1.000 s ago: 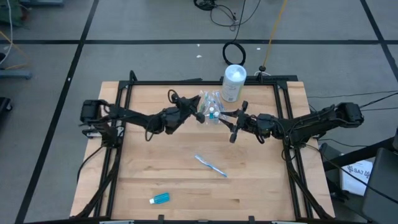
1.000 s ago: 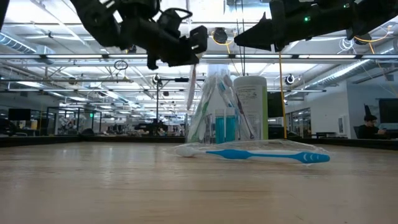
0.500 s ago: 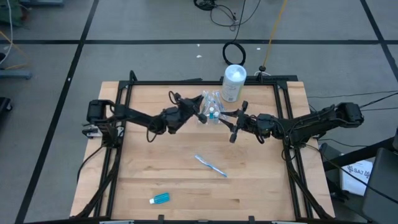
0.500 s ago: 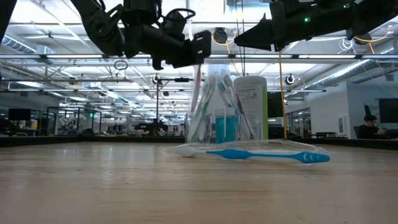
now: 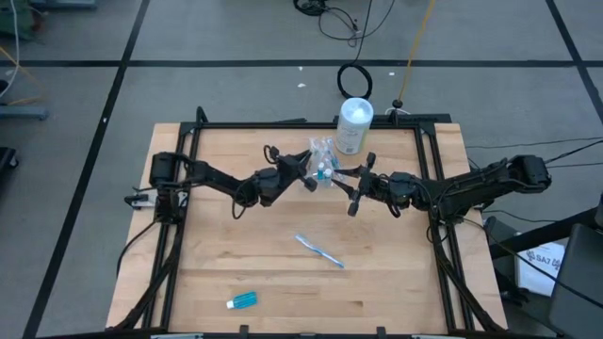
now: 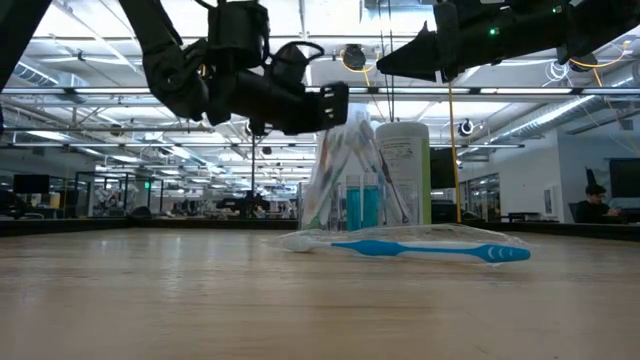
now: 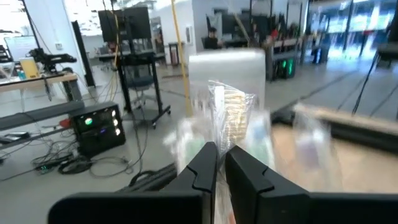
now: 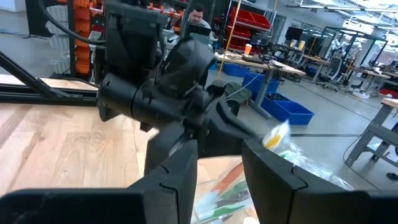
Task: Pick & Place toothbrushing station
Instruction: Put the orange toothbrush into the transparent organizer
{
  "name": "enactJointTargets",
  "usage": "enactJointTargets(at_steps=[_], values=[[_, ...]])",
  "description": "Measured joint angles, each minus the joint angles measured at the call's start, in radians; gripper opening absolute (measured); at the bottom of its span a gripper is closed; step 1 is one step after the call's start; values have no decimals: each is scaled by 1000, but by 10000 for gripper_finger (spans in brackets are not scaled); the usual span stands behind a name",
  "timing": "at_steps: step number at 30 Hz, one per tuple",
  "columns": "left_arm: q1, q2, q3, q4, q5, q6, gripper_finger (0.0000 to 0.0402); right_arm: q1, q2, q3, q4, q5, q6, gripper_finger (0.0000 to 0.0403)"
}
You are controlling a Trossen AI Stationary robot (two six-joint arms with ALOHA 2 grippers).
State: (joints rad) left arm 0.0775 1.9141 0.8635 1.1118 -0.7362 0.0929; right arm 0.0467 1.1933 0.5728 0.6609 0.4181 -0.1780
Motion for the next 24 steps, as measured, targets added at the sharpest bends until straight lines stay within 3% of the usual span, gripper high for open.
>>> enactJointTargets(at_steps=[9,24], values=[[-19,-2,1,-215,-20,-5,26,0,0,0,0,0,-19,118],[-35,-2,2,-228,-23,16,27,0,0,0,-25,-4,60,118]])
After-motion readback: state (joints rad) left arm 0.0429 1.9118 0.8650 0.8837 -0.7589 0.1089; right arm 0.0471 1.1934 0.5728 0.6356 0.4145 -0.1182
